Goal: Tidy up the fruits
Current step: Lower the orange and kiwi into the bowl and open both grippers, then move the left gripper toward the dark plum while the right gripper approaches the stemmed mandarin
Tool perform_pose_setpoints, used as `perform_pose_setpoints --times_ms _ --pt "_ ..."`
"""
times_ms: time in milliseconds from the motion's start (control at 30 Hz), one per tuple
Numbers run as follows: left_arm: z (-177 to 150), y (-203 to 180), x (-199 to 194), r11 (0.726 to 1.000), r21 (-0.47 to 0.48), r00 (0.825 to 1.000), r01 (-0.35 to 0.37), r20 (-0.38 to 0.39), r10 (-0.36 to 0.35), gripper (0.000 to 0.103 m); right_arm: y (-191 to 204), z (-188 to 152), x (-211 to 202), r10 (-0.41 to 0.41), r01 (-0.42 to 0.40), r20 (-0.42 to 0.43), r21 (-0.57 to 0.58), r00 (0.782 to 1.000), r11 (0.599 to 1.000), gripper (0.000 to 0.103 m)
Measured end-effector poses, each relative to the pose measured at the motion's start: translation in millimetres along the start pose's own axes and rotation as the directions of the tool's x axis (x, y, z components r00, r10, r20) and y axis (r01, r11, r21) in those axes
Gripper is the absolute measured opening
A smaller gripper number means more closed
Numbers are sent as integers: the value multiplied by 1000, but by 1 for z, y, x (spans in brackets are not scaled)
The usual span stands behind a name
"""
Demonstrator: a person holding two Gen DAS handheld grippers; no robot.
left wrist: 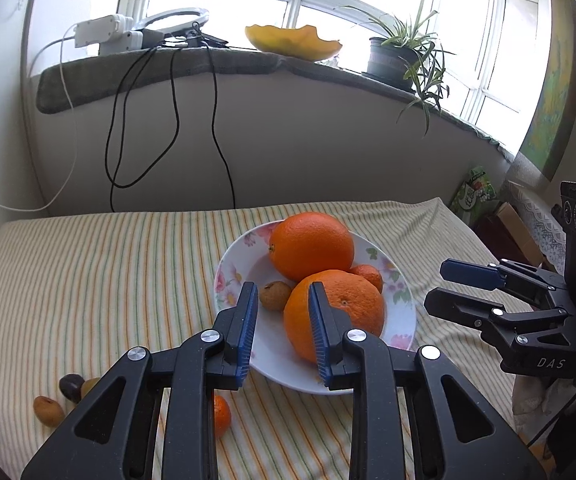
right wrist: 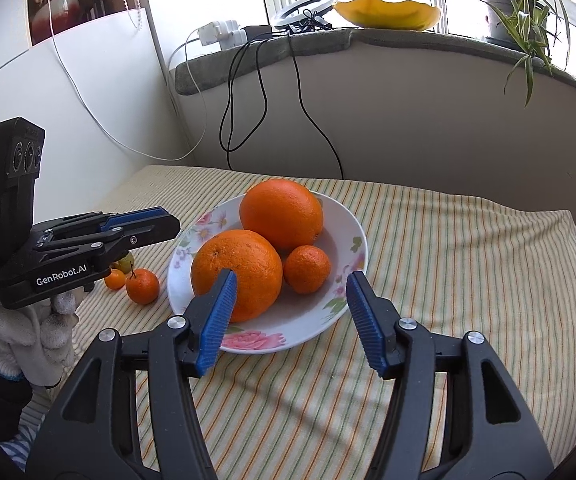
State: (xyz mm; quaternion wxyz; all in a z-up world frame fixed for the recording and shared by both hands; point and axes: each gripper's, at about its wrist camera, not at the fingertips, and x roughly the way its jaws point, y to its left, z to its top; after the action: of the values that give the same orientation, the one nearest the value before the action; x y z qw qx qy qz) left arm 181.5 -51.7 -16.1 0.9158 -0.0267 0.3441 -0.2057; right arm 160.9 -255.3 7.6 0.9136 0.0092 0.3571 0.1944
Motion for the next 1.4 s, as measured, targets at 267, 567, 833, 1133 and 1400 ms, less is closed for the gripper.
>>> perform_pose_setpoints --times_ms 267,567,833,1133,1400 --pt "-4 0 -23 999 13 999 -30 37 30 46 17 -2 -16 0 1 31 -18 1000 1000 74" --pt "-10 6 -48 998 19 995 -66 72 65 56 44 -2 -28 12 -10 52 -47 999 999 91" --pt "-18 15 -69 995 18 991 -99 96 97 60 67 -4 -32 28 -23 53 -83 998 996 91" --pt "-36 49 -92 990 -30 985 -140 97 142 60 91 -5 -37 76 -69 66 -107 995 992 91" --pt "-56 99 -113 973 -122 975 -195 81 206 60 119 -4 -24 126 -119 42 -150 991 982 91"
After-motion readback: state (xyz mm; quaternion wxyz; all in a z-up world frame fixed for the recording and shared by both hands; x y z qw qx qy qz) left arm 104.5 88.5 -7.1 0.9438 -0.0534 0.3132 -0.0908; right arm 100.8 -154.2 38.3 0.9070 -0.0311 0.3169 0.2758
